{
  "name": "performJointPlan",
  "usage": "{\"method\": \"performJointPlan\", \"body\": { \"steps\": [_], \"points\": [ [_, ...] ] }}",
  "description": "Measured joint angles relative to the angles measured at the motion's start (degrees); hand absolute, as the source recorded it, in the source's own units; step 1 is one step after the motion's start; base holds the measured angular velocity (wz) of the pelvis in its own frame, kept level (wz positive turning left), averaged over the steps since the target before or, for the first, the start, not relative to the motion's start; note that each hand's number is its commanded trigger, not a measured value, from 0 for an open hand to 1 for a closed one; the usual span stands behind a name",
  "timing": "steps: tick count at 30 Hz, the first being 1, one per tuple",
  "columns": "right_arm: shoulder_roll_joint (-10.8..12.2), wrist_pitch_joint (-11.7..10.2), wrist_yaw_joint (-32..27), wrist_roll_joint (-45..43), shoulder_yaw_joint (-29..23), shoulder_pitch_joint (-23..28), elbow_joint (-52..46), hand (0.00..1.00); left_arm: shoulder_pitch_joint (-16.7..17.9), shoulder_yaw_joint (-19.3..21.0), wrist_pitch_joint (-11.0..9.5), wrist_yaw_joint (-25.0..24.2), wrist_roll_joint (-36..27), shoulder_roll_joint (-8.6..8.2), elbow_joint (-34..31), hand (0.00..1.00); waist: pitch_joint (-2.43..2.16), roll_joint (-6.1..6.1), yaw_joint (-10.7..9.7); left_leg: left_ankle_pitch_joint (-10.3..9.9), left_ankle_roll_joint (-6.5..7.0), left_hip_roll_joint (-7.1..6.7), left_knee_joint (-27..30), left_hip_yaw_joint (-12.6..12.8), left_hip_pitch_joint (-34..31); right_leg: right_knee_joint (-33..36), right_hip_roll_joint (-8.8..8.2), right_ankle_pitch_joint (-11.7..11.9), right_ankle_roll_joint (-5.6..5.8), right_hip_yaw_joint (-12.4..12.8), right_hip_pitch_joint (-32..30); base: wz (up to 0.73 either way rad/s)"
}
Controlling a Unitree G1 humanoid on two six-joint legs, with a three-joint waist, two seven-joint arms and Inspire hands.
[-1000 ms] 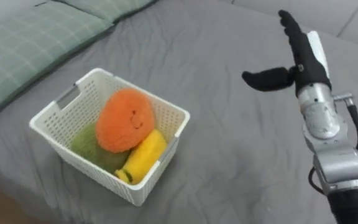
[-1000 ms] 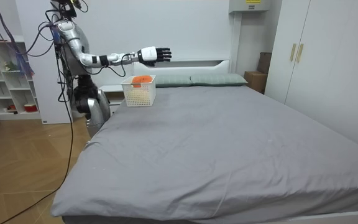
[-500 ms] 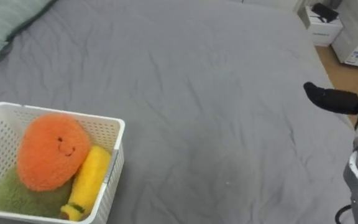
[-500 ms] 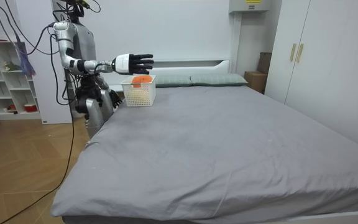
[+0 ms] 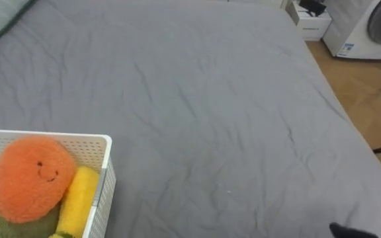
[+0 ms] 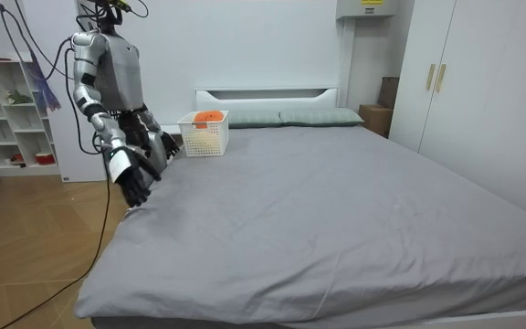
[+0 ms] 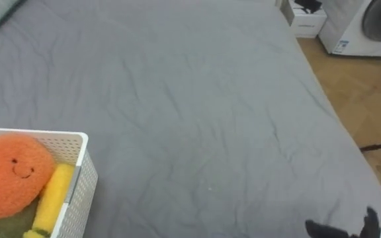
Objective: Collect toys from the bed
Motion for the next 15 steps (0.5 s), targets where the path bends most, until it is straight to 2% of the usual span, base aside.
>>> {"method": "performJointPlan", "body": {
  "steps": [1,8,11,15],
  "points": [
    [0.4,0.08,0.38,0.13,0.1,0.33,3.21,0.0,0.1,-0.01,-0.04,0.0,0.03,0.2,0.59,0.0,-0.18,-0.05,0.04,-0.1,-0.04,0.02,0.02,-0.04,0.25,0.05,0.01,-0.15,-0.02,-0.02,0.15,0.0],
    [2.12,1.5,2.95,0.24,2.63,1.14,16.47,0.0,0.41,-0.05,0.08,-0.21,0.21,0.2,1.99,0.0,-0.25,0.45,0.73,-0.26,-0.21,0.07,0.0,-0.14,1.38,0.04,0.07,-0.4,-0.11,-0.21,0.98,0.0],
    [2.4,3.54,4.19,0.03,4.23,1.33,20.12,0.0,0.95,0.42,0.52,-0.04,0.81,0.04,2.97,0.0,-0.35,0.59,0.77,-0.41,-0.31,0.07,-0.1,-0.16,2.05,0.1,0.11,-0.59,-0.16,-0.14,1.49,0.0],
    [3.25,6.6,5.7,-2.2,5.8,1.48,21.35,0.0,1.31,0.51,2.12,0.43,0.75,-0.78,2.98,0.0,-0.6,1.21,0.74,-0.43,-0.31,0.07,-0.07,-0.25,2.37,0.09,0.13,-0.6,-0.16,-0.12,1.9,0.0]
  ]
}}
